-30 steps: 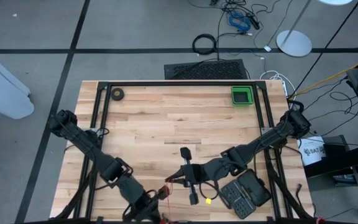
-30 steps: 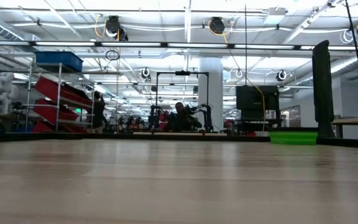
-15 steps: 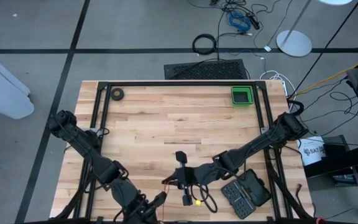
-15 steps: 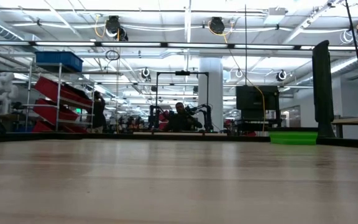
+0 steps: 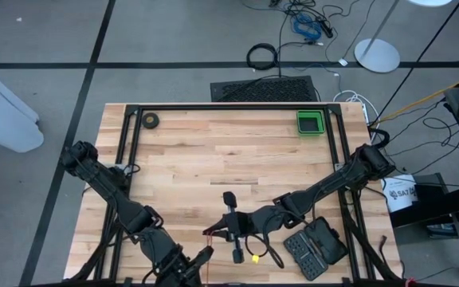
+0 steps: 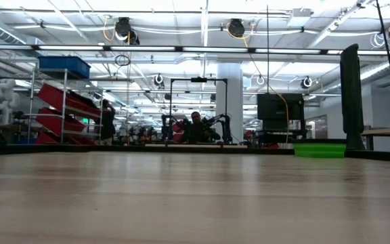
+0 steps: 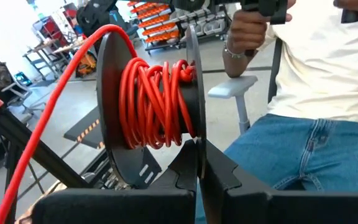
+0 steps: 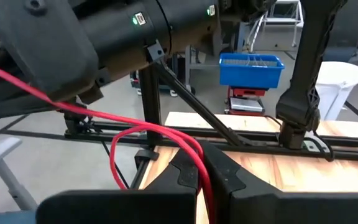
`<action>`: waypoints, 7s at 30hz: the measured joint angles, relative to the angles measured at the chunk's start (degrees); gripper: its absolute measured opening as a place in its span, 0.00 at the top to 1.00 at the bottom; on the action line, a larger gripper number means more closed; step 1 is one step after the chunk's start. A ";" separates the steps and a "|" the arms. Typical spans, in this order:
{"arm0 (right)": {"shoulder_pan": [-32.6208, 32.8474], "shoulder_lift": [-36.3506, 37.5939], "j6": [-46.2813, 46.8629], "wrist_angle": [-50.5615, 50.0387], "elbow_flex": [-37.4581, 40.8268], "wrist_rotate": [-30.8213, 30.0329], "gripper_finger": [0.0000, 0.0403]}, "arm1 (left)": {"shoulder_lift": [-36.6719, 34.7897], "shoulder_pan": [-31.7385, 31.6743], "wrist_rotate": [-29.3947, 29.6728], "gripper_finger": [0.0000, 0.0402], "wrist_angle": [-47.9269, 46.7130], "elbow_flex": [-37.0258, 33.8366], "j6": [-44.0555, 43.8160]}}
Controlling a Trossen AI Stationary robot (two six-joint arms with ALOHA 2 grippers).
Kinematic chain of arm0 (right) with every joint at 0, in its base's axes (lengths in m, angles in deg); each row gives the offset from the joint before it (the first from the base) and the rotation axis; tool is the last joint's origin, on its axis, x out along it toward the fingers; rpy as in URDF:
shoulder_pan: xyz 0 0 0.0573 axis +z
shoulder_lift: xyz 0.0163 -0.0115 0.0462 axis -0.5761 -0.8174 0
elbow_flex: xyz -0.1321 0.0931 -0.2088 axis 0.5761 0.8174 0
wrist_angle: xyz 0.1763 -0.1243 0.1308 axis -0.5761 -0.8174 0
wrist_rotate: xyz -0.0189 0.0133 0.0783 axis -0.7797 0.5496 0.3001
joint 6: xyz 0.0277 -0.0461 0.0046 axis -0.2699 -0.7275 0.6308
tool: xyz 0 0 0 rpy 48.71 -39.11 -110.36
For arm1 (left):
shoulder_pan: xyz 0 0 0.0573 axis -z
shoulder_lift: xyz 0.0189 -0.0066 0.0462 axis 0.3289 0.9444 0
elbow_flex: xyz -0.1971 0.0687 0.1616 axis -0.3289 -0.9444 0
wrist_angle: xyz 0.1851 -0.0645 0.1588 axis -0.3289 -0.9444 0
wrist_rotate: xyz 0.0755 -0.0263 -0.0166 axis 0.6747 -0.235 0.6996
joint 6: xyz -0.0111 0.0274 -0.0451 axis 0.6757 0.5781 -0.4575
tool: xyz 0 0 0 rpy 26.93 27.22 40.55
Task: Coil cords
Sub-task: Coil the red wire on the black spool
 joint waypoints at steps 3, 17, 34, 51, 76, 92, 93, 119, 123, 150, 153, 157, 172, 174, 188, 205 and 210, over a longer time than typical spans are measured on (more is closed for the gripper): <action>0.00 -1.02 0.00 1.71 0.01 0.54 1.00 | 0.09 -0.61 -0.18 0.98 -0.11 0.00 -0.10; -0.74 -3.73 1.33 1.67 0.04 1.68 0.97 | 0.17 -1.58 8.93 0.98 -1.69 0.00 -1.96; 0.58 -2.84 0.98 -4.61 0.04 1.71 0.87 | 0.20 -1.51 12.79 0.98 -0.60 0.00 0.44; 6.62 7.38 10.51 -31.31 0.04 -9.23 0.72 | 0.20 0.06 19.16 0.98 -0.27 0.00 3.11; 15.30 8.21 -31.72 -4.67 0.00 -22.58 0.83 | 0.20 0.07 19.16 0.98 -1.49 -0.02 3.25; 9.44 7.75 -37.40 -1.33 0.00 0.24 0.89 | 0.20 0.06 12.89 0.98 -2.02 -0.02 2.35; 9.11 7.52 -37.39 -1.34 0.00 1.51 0.89 | 0.20 0.06 12.43 0.98 -2.02 -0.02 2.32; 6.08 3.99 -38.94 2.44 0.04 9.40 0.89 | 0.15 -2.95 8.03 0.98 -8.40 -0.04 -2.15; 5.20 3.99 -38.39 -0.09 0.04 14.19 0.89 | 0.15 -3.83 6.58 0.98 -9.61 -0.04 -1.63; 1.40 5.46 -32.42 -10.49 0.04 14.80 0.89 | -0.38 -9.37 -5.51 0.98 -17.09 -0.08 -0.56; 3.15 7.88 -30.41 -14.59 0.04 4.87 0.89 | -1.89 -9.31 -1.66 0.99 -18.71 -0.09 -0.60; 4.89 9.67 -24.42 -19.49 0.04 -0.17 0.89 | -4.57 -9.20 2.30 0.99 -20.35 -0.08 -1.69; 2.02 7.82 -10.75 1.64 19.54 -11.57 0.89 | -18.25 -14.52 18.28 0.99 -28.05 -0.07 2.36; 0.61 7.82 -10.89 5.19 21.35 -12.23 0.89 | -21.29 -17.77 18.63 0.99 -28.00 -0.07 2.34; -8.21 7.84 -22.50 17.87 22.03 -12.12 0.81 | -27.80 -28.44 11.63 0.99 -31.04 -4.41 -5.58; -13.38 7.84 -17.86 23.00 22.01 -2.93 0.55 | -27.39 -28.46 13.17 0.99 -21.35 -10.08 -6.27; -14.42 7.72 -16.11 23.39 22.01 -2.70 0.55 | -27.36 -28.45 13.17 0.99 -20.43 -11.04 -6.51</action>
